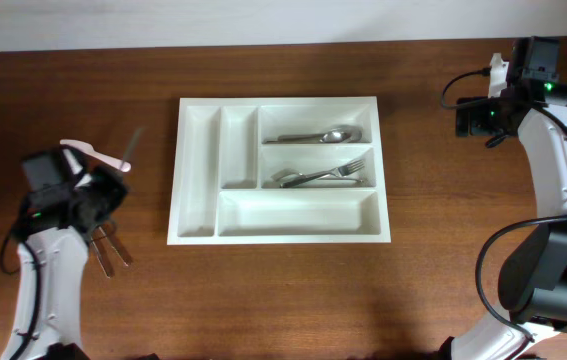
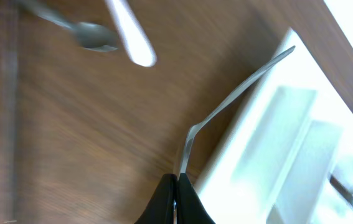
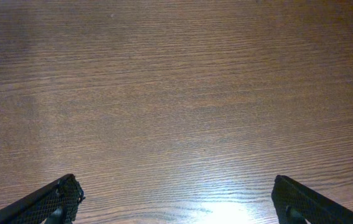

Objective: Pack container
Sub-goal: 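Carry the small spoon right and drop it in the left compartment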

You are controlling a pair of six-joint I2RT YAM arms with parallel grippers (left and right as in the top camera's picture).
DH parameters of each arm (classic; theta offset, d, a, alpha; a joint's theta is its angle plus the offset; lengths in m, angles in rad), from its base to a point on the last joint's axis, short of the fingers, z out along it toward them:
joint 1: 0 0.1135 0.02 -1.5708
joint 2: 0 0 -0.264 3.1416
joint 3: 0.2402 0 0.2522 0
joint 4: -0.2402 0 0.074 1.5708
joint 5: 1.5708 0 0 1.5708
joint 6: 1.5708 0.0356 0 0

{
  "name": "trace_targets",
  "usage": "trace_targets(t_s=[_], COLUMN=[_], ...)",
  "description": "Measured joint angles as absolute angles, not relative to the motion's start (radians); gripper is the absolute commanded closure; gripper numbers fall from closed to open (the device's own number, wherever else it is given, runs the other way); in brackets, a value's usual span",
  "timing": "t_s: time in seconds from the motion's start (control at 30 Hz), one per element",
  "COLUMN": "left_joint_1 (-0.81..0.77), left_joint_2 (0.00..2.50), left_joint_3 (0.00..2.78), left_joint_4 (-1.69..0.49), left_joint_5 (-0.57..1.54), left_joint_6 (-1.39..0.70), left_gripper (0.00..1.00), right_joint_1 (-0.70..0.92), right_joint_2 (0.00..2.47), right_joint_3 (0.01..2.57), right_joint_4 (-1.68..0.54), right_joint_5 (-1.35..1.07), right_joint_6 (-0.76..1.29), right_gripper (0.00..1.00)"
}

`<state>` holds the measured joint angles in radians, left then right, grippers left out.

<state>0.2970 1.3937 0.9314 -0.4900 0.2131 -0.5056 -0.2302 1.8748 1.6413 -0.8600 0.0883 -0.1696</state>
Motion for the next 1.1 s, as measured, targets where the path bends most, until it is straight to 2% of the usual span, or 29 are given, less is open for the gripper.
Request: trace_targets(t_s=[0.33,0.67,0.73,0.77,0.8,0.9,1.0,1.1], left_joint_1=[0.009,-0.102,-0.106,-0.106,-0.105,-0.105,-0.105,-0.101], left_joint_2=[1.394,1.580,1.588,1.589,1.589,1.590,1.593,1.594], left_joint_3=[0.931,0.933,0.933,0.933,0.933,0.933,0.933,0.941], left_joint_4=[-0.429,-0.399,-0.390,-0.382,-0.376,-0.358,-0.353,-0.347], left_joint_5=[0.127,0.045,0.043,0.040,0.038,0.033,0.029,0.019], left_joint_6=[-0.525,-0.654,-0.662,-0.669,-0.674,-0.679,-0.684,-0.684], left_gripper=[0.98,0.98,0.77,0.71,0.71,0.53,0.41,0.36], right_joint_1=[-0.230,-0.230,-0.230,-0.230,-0.230,-0.230,-0.230,-0.230], right_joint_2=[1.875,1.875,1.875,1.875,1.875,1.875,1.875,1.875], right_joint_3=[1.641,1.641,1.641,1.641,1.641,1.641,1.641,1.641], right_joint_4=[-0.860,-0.860,-0.860,-0.860,-0.860,-0.860,-0.860,-0.860], right_joint_5=[0.088,0.088,0.088,0.088,0.088,0.088,0.088,0.088], right_joint_6=[-0.169,-0.169,-0.170,-0.170,-0.169,-0.170,-0.170,-0.169], right_gripper=[0.01,0.01,0.01,0.01,0.01,0.01,0.01,0.01])
